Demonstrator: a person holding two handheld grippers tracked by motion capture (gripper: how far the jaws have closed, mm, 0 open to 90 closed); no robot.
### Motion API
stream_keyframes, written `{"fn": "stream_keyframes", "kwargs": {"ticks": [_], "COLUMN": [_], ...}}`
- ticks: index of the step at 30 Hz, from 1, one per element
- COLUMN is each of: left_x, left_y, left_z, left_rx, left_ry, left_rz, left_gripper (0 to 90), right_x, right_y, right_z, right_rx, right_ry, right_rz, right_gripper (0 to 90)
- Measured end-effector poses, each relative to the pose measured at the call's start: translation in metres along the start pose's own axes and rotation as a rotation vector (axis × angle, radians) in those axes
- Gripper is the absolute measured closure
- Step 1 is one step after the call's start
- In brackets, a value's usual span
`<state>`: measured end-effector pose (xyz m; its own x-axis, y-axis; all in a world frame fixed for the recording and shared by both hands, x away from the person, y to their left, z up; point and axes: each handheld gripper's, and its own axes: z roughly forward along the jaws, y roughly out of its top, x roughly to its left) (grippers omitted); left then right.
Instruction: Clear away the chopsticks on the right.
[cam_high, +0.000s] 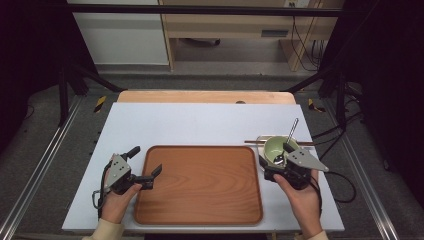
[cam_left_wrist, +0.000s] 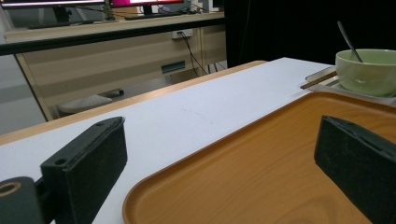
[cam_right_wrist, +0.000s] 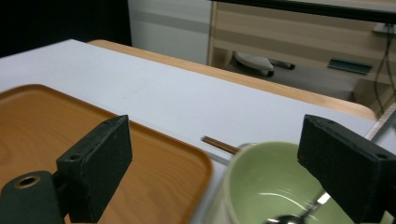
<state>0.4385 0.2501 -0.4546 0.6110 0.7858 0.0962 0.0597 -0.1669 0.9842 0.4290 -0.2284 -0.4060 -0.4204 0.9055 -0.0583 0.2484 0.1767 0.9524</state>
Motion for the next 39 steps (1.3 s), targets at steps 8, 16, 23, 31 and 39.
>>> {"fn": "stream_keyframes", "kwargs": {"ticks": [8, 16, 23, 31, 39], "left_x": [0.002, 0.005, 0.006, 0.006, 0.005], "left_y": [-0.006, -0.006, -0.007, -0.009, -0.009], "left_z": [-0.01, -0.014, -0.02, -0.02, -0.02], "left_rx": [-0.014, -0.009, -0.013, -0.013, -0.01], "left_ry": [0.041, 0.057, 0.073, 0.066, 0.067], "left_rz": [-0.02, -0.02, -0.035, -0.037, -0.036], "left_gripper": [2.2, 2.4, 2.5, 2.6, 2.8], "right_x": [-0.059, -0.108, -0.14, -0.161, -0.177], "right_y": [0.018, 0.025, 0.017, 0.014, 0.01], "right_z": [-0.027, -0.036, -0.013, 0.011, 0.029], "right_rx": [0.089, 0.228, 0.334, 0.411, 0.462], "right_ry": [-0.11, -0.18, -0.189, -0.203, -0.202], "right_rz": [-0.017, -0.056, -0.055, -0.04, 0.001], "right_gripper": [26.8, 49.4, 71.0, 85.7, 90.0]}}
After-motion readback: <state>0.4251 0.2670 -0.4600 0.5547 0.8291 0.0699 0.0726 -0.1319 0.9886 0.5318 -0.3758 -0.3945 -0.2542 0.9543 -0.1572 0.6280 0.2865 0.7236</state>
